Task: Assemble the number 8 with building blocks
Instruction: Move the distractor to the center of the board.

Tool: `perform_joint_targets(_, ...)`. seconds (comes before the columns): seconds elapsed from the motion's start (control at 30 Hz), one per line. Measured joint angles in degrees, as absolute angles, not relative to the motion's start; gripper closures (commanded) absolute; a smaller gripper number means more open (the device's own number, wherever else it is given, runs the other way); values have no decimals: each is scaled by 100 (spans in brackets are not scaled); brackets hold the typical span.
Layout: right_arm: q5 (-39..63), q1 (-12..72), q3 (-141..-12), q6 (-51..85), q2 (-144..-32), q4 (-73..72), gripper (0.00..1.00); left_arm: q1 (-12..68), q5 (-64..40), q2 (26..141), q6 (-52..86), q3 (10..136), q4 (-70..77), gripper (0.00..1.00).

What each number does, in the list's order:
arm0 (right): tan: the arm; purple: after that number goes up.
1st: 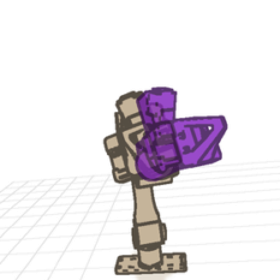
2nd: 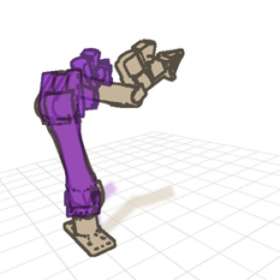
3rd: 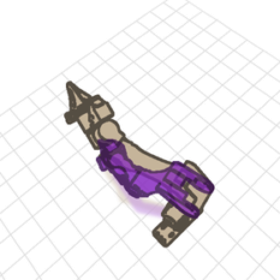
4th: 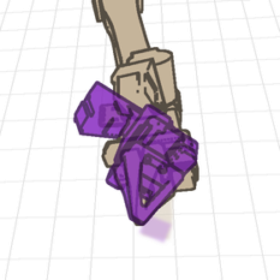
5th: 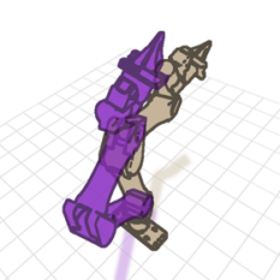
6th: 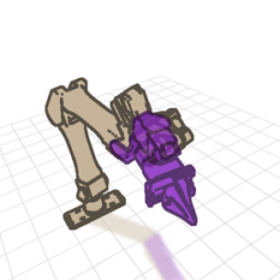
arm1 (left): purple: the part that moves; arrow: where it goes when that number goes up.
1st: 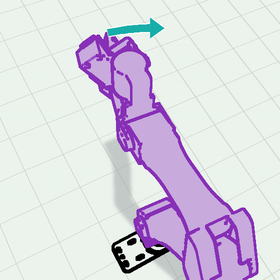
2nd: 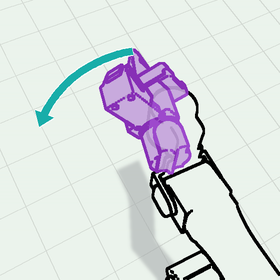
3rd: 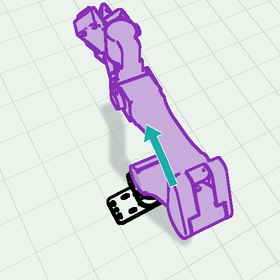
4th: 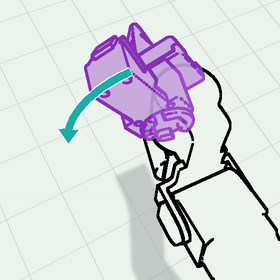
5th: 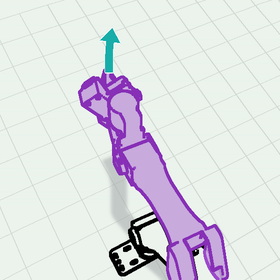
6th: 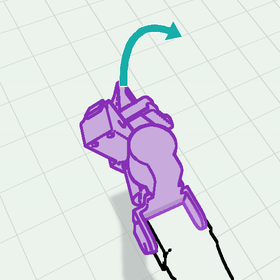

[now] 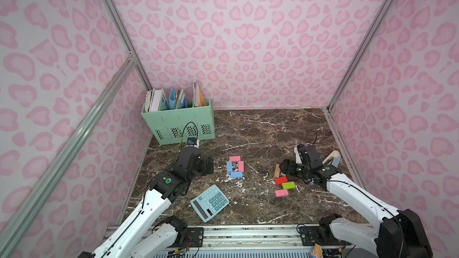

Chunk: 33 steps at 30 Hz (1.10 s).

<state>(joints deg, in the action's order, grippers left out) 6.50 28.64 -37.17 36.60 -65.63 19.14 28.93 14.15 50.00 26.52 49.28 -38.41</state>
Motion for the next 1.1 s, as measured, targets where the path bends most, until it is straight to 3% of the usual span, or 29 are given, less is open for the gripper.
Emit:
perform_joint_targets(0.13, 1208, 4233, -4069, 3621, -7210, 1391, 1, 2895, 1236, 5028, 2845, 5059, -4158, 1)
perform_joint_targets(0.33, 2158, 5601, -4567, 4333, -8715, 309, 1, 2895, 1297, 4888, 2840, 5137, -4139, 1)
perform_joint_targets(0.63, 2703, 6390, -4849, 5918, -9957, -1160, 1, 2895, 1433, 4873, 2626, 5306, -4025, 1)
perform_joint_targets(1.1, 2471, 7011, -5168, 7824, -11019, -2926, 5, 2895, 1564, 4821, 2235, 5304, -3874, 1)
